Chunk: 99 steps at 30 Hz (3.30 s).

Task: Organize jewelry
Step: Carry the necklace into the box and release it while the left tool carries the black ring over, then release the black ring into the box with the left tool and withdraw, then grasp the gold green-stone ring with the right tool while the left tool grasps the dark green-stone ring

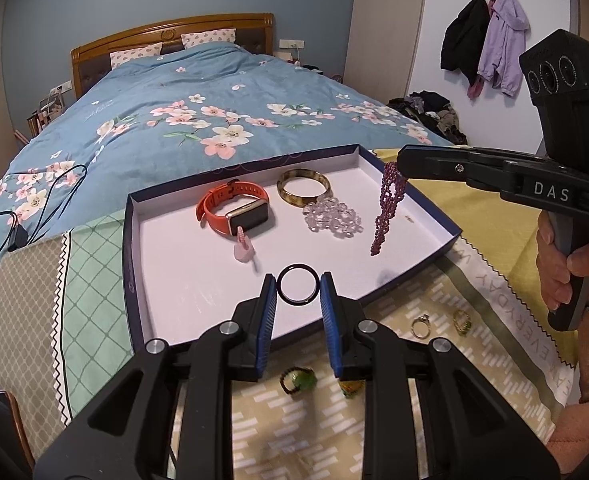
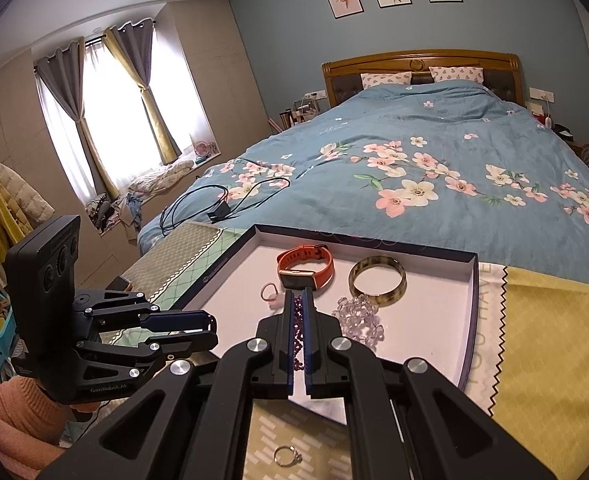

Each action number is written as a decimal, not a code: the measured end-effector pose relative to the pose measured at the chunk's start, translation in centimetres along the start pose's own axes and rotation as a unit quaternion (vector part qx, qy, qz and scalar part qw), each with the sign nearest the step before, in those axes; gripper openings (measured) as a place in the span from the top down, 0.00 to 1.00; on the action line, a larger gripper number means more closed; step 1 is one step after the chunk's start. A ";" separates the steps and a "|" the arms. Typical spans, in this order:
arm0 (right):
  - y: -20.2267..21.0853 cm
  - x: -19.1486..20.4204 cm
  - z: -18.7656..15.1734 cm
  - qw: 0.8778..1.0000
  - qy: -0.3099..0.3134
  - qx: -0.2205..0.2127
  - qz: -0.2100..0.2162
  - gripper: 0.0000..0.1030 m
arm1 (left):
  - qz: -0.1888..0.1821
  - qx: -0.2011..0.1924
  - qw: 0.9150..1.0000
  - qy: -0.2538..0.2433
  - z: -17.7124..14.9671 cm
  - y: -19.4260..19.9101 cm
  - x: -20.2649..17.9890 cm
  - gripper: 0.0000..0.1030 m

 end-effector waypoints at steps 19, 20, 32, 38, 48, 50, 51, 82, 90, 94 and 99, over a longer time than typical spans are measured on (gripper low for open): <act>-4.2 -1.9 1.0 1.000 -0.022 0.014 -0.004 0.98 | 0.004 0.040 0.999 0.030 1.3 -4.3 2.2 0.78; -4.4 -2.0 0.9 1.000 -0.025 0.015 -0.005 0.98 | 0.003 0.041 0.999 0.030 1.3 -4.5 2.2 0.78; -5.0 -4.2 -0.2 0.998 -0.050 0.034 -0.022 0.98 | 0.005 0.072 0.997 0.027 1.3 -7.3 1.9 0.78; -5.4 -5.0 -0.7 0.997 -0.062 0.045 -0.030 0.98 | 0.007 0.082 0.996 0.028 1.7 -8.5 1.9 0.78; -5.1 -5.7 -1.1 0.995 -0.081 0.046 -0.035 0.94 | 0.012 0.083 0.996 0.035 2.1 -9.1 2.2 0.78; -5.0 -5.8 -1.1 0.995 -0.080 0.044 -0.037 0.90 | 0.013 0.082 0.996 0.034 2.3 -9.2 2.2 0.74; -4.8 -5.8 -1.1 0.995 -0.081 0.041 -0.038 0.88 | 0.014 0.081 0.996 0.035 2.4 -9.2 2.2 0.69; 2.8 -1.2 -11.2 0.991 -0.071 0.091 -0.059 0.64 | -0.006 0.034 0.999 0.031 -6.2 0.3 1.3 0.56; 2.8 0.1 -12.2 0.991 -0.057 0.099 -0.072 0.64 | -0.010 0.055 0.998 0.013 -6.0 -0.8 0.1 0.54; 2.5 0.5 -12.3 0.990 -0.042 0.106 -0.088 0.64 | -0.009 0.066 0.998 0.008 -5.8 -1.5 -0.1 0.57; 2.0 1.1 -12.3 0.987 -0.024 0.113 -0.110 0.68 | -0.006 0.068 0.998 0.011 -5.5 -1.9 0.0 0.60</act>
Point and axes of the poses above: each gripper's, at about its wrist camera, not at the fingertips, and y roughly against the way its jaws point, x to its left, z to its top, the point moved 2 cm from there along -y, roughly the way its jaws point, and after that the axes turned 5 degrees about z, right-handed, at the moved point
